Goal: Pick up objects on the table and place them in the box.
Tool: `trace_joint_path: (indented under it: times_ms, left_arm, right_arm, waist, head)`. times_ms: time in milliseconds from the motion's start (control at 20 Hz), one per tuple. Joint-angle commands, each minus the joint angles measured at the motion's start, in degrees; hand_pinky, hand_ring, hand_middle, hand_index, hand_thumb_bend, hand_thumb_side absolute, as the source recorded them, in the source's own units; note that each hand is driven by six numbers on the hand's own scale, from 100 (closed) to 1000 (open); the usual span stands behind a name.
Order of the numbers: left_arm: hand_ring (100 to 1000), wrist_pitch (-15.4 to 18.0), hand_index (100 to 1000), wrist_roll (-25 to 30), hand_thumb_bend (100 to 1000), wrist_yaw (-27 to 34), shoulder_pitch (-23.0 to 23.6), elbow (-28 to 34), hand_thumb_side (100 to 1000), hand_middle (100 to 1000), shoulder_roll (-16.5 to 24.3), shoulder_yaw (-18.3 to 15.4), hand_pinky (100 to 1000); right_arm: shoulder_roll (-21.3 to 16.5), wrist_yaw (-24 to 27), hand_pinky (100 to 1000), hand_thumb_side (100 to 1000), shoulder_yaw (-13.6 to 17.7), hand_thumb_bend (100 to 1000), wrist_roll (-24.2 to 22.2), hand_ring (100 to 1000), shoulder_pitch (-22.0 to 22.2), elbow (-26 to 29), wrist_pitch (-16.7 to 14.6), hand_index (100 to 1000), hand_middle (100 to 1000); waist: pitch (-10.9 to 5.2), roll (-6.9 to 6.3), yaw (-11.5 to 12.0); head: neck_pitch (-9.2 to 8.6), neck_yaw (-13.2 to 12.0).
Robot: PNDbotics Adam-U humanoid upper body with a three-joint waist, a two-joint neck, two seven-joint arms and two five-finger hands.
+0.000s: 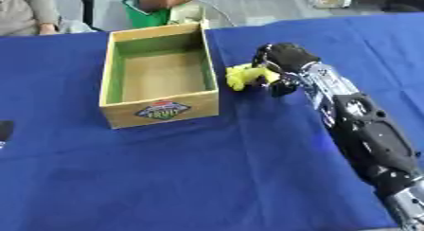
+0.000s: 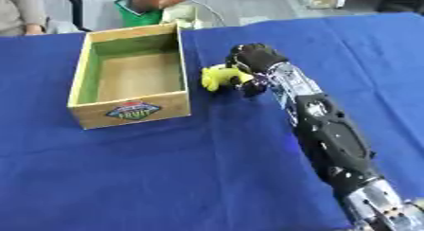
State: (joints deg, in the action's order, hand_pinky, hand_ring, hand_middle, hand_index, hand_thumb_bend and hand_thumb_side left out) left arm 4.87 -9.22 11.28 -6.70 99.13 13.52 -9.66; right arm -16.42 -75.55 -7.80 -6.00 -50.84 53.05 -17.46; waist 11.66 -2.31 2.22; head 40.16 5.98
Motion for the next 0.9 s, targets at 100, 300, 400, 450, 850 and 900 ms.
trace_joint_path:
  times_ms: [100, 300, 400, 450, 850, 900]
  left_arm:
    - [394, 0.1, 613, 0.2, 734, 0.1, -0.6, 0.8, 207, 455, 0.5, 0.0, 486]
    - [393, 0.1, 613, 0.1, 734, 0.1, -0.6, 0.8, 207, 455, 0.5, -0.1, 486]
    - [393, 0.1, 613, 0.1, 734, 0.1, -0.6, 0.8, 207, 455, 0.5, -0.1, 487]
    - [393, 0.1, 613, 0.1, 733, 0.1, -0.6, 0.8, 207, 455, 0.5, -0.1, 487]
    - [392, 0.1, 613, 0.1, 733, 0.1, -0.6, 0.9, 207, 455, 0.6, -0.1, 487]
    - [392, 0.1, 613, 0.0, 734, 0.1, -0.6, 0.9, 207, 455, 0.6, -0.2, 487]
  right_arm:
    - [-0.9, -0.3, 673, 100, 0.5, 100, 3.5, 403, -0.8, 0.5, 0.6, 188, 100]
    - [-1.1, 0.4, 660, 100, 0.8, 100, 5.8, 387, -1.0, 1.1, 1.5, 183, 100]
    - [-1.3, 0.7, 656, 100, 1.0, 100, 6.5, 383, -1.1, 1.6, 2.0, 182, 100]
    - [-1.4, 0.9, 654, 100, 1.1, 100, 6.7, 382, -1.2, 1.8, 2.2, 182, 100]
    - [-2.1, 0.6, 651, 100, 1.9, 100, 7.6, 377, -3.1, 3.5, 3.6, 183, 100]
    - [-2.2, 0.4, 651, 100, 2.0, 100, 7.7, 377, -3.6, 3.6, 3.7, 182, 100]
  waist:
    - [-0.69, 0.04, 0.0]
    - [-0.74, 0.12, -0.1]
    - [-0.77, 0.17, -0.1]
    - [-0.79, 0.18, -0.1]
    - [-0.97, 0.28, -0.2]
    - [-0.98, 0.28, -0.2]
  head:
    - [-0.68, 0.1]
    - [-0.74, 0.1]
    - [-0.75, 0.1]
    - [-0.75, 0.1]
    - [-0.85, 0.1]
    - [-0.88, 0.1]
